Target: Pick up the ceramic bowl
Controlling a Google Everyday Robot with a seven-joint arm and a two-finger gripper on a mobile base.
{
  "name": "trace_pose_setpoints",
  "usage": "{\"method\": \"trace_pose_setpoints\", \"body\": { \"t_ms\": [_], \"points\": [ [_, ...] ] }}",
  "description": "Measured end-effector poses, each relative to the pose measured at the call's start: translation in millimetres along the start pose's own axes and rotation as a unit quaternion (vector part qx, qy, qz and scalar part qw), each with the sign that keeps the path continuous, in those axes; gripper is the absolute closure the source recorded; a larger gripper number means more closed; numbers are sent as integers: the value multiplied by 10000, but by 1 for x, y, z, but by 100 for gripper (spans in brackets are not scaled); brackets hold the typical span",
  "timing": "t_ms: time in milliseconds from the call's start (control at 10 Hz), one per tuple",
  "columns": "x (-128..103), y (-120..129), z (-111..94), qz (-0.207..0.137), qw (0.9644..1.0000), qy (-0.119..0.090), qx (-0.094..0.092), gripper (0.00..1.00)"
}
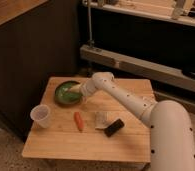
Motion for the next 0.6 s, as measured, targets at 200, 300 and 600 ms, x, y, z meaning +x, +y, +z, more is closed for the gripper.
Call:
{"method": "trace_pose_setpoints", "body": {
  "t_ms": [200,300,600],
  "points": [
    [0,2,2,3,10000,-28,-18,48],
    [1,3,3,-3,10000,-25,-48,48],
    [1,9,10,65,9998,-8,-207,48]
  ]
}}
